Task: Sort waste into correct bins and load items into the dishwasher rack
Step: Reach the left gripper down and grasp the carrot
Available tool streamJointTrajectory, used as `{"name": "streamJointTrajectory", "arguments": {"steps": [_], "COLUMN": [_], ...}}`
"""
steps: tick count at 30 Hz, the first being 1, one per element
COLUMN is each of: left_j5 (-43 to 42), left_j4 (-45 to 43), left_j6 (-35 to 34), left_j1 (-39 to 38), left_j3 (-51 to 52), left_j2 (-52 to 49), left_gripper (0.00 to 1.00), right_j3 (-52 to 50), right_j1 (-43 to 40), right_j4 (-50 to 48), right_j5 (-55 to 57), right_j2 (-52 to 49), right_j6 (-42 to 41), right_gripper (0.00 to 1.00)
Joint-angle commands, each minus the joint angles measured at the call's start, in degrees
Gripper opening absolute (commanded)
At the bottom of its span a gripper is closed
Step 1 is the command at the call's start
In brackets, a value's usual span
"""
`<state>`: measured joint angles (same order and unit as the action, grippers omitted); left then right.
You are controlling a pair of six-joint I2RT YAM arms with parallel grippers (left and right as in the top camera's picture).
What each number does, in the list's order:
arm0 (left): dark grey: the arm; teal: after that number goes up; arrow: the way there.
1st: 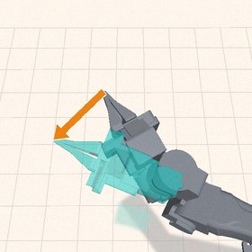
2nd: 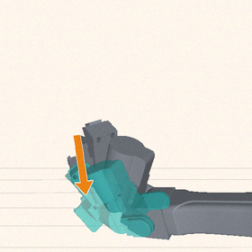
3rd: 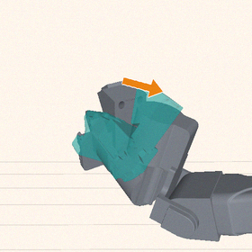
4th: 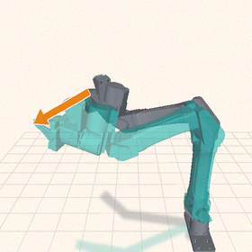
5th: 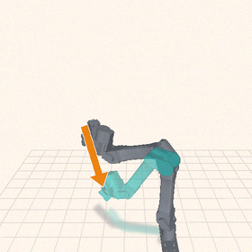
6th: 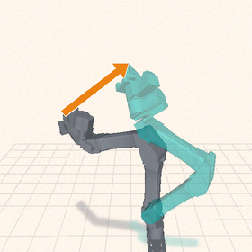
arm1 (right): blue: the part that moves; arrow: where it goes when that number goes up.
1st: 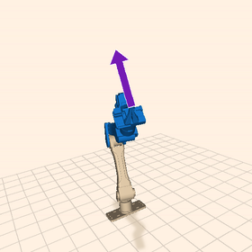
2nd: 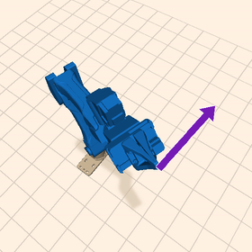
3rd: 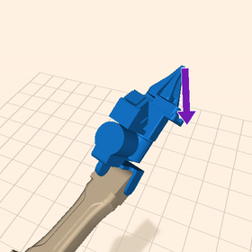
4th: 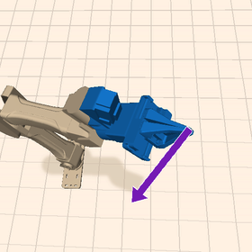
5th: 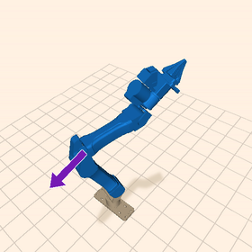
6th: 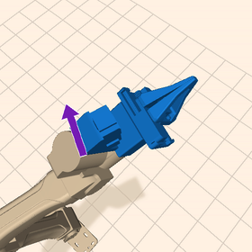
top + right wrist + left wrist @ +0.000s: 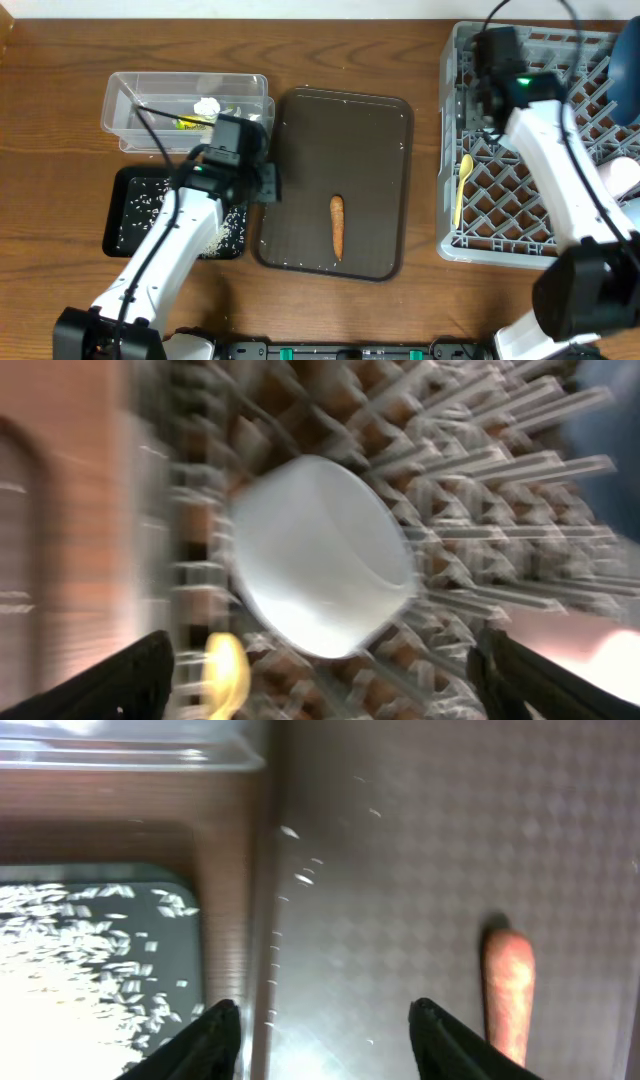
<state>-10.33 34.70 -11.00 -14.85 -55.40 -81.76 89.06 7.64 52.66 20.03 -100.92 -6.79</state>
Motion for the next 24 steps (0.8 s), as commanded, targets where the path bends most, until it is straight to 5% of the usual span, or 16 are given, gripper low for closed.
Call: {"name": "streamJointTrajectory", "arguments": {"steps": [1,24], "left_j5": [0.13,0.11], "left_j4": [0.46,-9.64], "left_j6": [3.76,-0.26], "left_j1": [-4.11,-22.43], "left_j3": [-0.11,0.46], "left_j2": [0.42,-17.9], "left_gripper": [0.59,0.65], "right_j3": [0.13,0.13], "right_j1": [-1.97,-2.73], "right_j4": [-0.52,0.48], "right_j5": [-15.52,-16.22], "right_j2": [0.96,0.83], "right_j6": [0.17,0.17], "right_gripper": [0.95,0.94]}}
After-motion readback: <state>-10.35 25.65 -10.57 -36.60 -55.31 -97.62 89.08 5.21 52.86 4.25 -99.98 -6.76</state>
